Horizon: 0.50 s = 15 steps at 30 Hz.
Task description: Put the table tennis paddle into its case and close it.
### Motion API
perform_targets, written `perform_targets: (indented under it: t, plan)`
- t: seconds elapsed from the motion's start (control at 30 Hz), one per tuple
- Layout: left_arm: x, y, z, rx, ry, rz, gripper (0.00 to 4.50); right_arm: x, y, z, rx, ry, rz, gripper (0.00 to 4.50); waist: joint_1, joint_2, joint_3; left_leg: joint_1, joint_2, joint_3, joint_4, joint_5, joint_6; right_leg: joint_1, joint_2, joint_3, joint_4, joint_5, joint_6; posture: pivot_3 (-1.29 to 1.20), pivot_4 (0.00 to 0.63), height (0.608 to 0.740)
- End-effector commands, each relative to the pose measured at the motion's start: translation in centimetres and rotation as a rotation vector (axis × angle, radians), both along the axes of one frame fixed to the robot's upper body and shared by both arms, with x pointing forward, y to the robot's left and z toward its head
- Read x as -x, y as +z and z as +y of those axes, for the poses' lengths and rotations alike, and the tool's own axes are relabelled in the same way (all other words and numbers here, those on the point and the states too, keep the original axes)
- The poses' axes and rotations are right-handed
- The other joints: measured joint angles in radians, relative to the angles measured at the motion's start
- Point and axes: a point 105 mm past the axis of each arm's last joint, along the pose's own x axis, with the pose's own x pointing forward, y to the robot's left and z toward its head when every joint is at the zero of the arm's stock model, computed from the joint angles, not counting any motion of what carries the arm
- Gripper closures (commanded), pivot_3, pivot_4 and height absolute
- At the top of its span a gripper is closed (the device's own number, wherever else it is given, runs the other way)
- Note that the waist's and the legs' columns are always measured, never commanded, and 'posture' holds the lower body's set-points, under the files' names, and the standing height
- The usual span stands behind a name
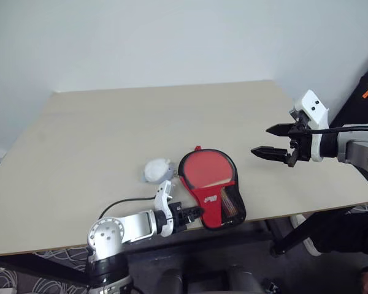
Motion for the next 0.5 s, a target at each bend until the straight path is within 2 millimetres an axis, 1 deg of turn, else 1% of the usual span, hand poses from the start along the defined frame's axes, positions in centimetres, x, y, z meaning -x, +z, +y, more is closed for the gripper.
perform_targets:
  t: [0.03, 0.3, 0.37, 0.5]
  plan:
    - [2.1, -0.1, 0.2, -0.007, -0.052, 0.028, 4.46, 0.2, 1.4, 0.1, -0.020, 0.009, -0.057, 0.00, 0.000, 0.000, 0.000, 0.000, 0.000, 0.000, -0.001, 0.000, 0.000, 0.000, 0.000, 0.000, 0.000, 0.000, 0.000, 0.00, 0.000, 0.740]
    - [3.1, 1.1, 1.0, -0.012, -0.060, 0.067, 4.46, 0.2, 1.0, 0.6, -0.033, 0.021, -0.048, 0.00, 0.005, -0.001, 0.001, 0.000, 0.000, 0.000, 0.003, 0.000, 0.000, 0.000, 0.000, 0.001, 0.001, 0.000, -0.001, 0.00, 0.000, 0.740]
    - [3.2, 1.3, 1.1, -0.017, -0.056, 0.086, 4.46, 0.2, 0.9, 0.7, -0.035, 0.023, -0.048, 0.00, 0.005, -0.001, 0.001, 0.000, 0.000, 0.000, 0.004, -0.002, -0.003, 0.000, -0.001, 0.001, 0.001, 0.000, -0.001, 0.00, 0.000, 0.740]
    - [2.5, 1.8, 1.1, -0.039, -0.042, 0.066, 4.46, 0.2, 0.8, 0.9, -0.041, 0.027, -0.047, 0.00, 0.005, -0.001, 0.001, 0.000, -0.001, 0.000, 0.004, -0.002, -0.004, 0.000, -0.002, 0.001, 0.001, 0.000, -0.001, 0.00, 0.000, 0.740]
